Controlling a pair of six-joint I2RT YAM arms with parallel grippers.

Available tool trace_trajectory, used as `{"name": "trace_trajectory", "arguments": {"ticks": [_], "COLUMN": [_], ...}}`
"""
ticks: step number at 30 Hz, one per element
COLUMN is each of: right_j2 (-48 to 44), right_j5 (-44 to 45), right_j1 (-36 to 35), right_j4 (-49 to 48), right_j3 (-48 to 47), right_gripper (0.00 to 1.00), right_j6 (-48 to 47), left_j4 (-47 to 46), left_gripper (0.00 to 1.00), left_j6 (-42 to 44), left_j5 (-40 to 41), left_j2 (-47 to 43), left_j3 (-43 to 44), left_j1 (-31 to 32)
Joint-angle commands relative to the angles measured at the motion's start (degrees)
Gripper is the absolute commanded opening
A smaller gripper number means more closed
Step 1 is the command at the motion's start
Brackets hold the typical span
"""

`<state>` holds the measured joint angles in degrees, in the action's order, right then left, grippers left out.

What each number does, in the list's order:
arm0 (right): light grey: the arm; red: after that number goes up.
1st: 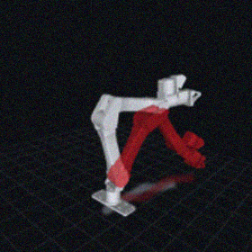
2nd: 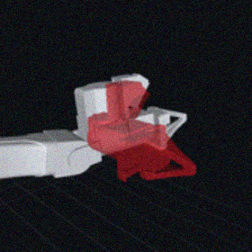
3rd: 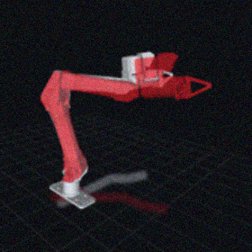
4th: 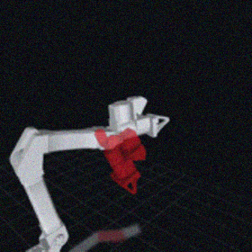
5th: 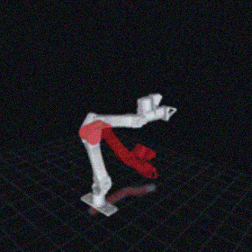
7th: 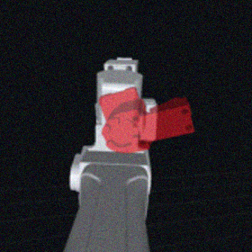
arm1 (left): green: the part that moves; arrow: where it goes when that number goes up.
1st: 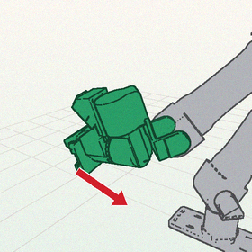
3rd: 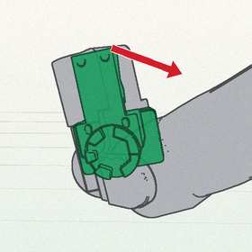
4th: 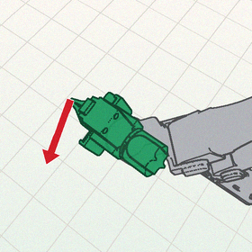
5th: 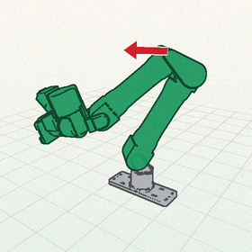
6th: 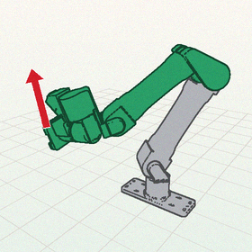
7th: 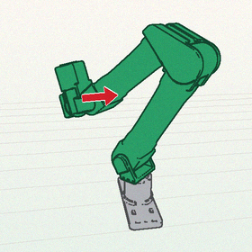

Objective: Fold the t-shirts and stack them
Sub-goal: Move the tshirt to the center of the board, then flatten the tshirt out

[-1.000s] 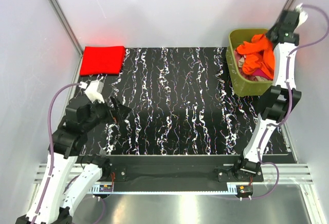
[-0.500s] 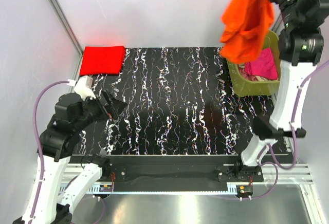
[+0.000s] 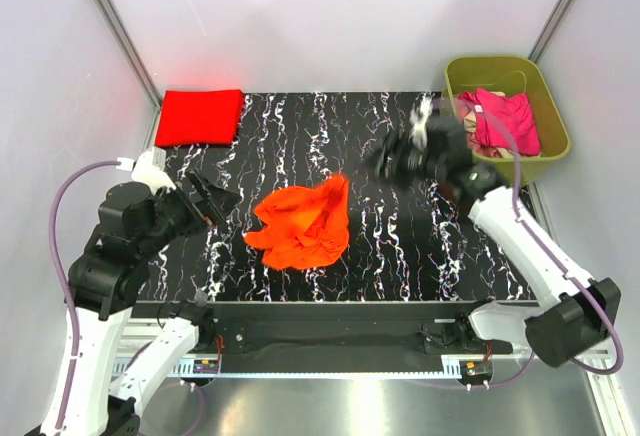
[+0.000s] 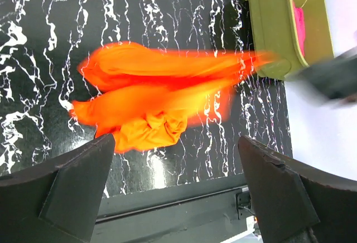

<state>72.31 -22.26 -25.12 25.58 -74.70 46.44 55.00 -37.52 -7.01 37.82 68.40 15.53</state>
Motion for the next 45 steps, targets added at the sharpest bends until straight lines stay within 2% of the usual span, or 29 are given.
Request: {"name": "trace_trajectory", "arguments": {"ticks": [1, 3, 5, 7, 8, 9, 11, 12, 16, 20, 22, 26, 29, 30, 32, 33, 36, 37, 38, 41, 45], "right_j2": [-8.1, -9.4, -10.6, -10.0, -9.1, -6.7, -2.7, 2.2, 15.4, 24.3, 28.5, 33.3, 36.8, 38.2, 39.4, 39.8, 38.3, 37.5, 36.6, 31.2, 18.9], "right_j5": [-5.9, -7.5, -7.9, -7.4, -7.4, -7.1, -7.4, -7.8, -11.6, -14.9, -16.7, -18.5, -19.9, -19.8, -19.1, -18.7, -14.2, -12.6, -9.9, -3.8, 4.2], "right_j1": [0.2, 0.2, 0.2, 0.1, 0.2, 0.2, 0.2, 0.1, 0.2, 0.3, 0.3, 0.3, 0.3, 0.3, 0.2, 0.3, 1.0, 1.3, 2.3, 4.2, 6.4], "right_j4": [0.4, 1.0, 0.9, -0.1, -1.3, -2.1, -6.7, -8.9, -11.2, -11.1, -11.3, -12.4, -14.0, -14.2, -13.9, -13.8, -12.0, -11.3, -9.8, -5.2, 0.9], "right_j3": [15.9, 20.7, 25.7, 27.8, 27.9, 27.4, 26.5, 25.4, 18.0, 12.2, 9.3, 6.3, 4.8, 4.1, 3.5, 3.1, 3.0, 3.2, 3.2, 3.1, 1.0], "right_gripper": [0.71, 0.78, 0.8, 0.8, 0.8, 0.79, 0.79, 0.77, 0.77, 0.79, 0.78, 0.75, 0.69, 0.63, 0.55, 0.44, 0.24, 0.06, 0.0, 0.0, 0.0], "right_j6": [-1.5, -2.3, -3.0, -4.7, -6.4, -7.2, -8.6, -8.9, -14.5, -18.8, -18.8, -18.3, -16.3, -15.9, -15.5, -15.3, -14.5, -14.3, -14.2, -15.8, -19.5], "left_j4": [0.4, 0.2, -1.1, -3.8, -6.0, -6.7, -10.6, -12.4, -14.9, -15.1, -15.0, -14.2, -14.2, -14.2, -13.7, -13.6, -12.5, -12.1, -11.1, -8.8, -7.7], "left_gripper": [0.98, 0.91, 0.81, 0.77, 0.78, 0.8, 0.84, 0.87, 0.92, 0.96, 0.96, 0.93, 0.82, 0.69, 0.56, 0.41, 0.17, 0.02, 0.0, 0.0, 0.0], "left_j6": [-1.7, -1.5, -1.9, -2.9, -2.7, -2.4, -0.4, 0.6, 7.2, 12.5, 15.3, 15.5, 14.7, 14.8, 15.6, 16.0, 16.0, 15.8, 15.5, 13.5, 9.9], "left_j5": [-0.4, -4.0, -7.0, -6.5, -5.1, -1.0, 1.6, 2.3, 4.8, 11.7, 11.8, 11.1, 8.4, 7.8, 7.3, 7.3, 7.4, 7.4, 7.3, 5.4, 0.4], "left_j2": [0.3, 2.9, 7.2, 10.4, 13.7, 15.7, 22.1, 24.6, 39.8, 44.8, 49.3, 55.3, 58.2, 58.9, 60.2, 60.2, 58.9, 57.5, 56.6, 51.5, 42.0], "left_j3": [-2.6, -4.8, -8.7, -11.3, -11.5, -11.6, -11.4, -11.5, -9.9, -6.7, -4.6, -2.5, -1.8, -1.5, -0.8, -0.4, 0.9, 1.5, 2.1, 5.2, 9.8], "left_j1": [0.1, 0.2, 0.8, 5.3, 10.2, 12.7, 18.2, 19.4, 20.6, 20.7, 20.7, 19.9, 18.3, 17.8, 16.2, 15.8, 13.6, 13.0, 12.2, 11.3, 11.3]}}
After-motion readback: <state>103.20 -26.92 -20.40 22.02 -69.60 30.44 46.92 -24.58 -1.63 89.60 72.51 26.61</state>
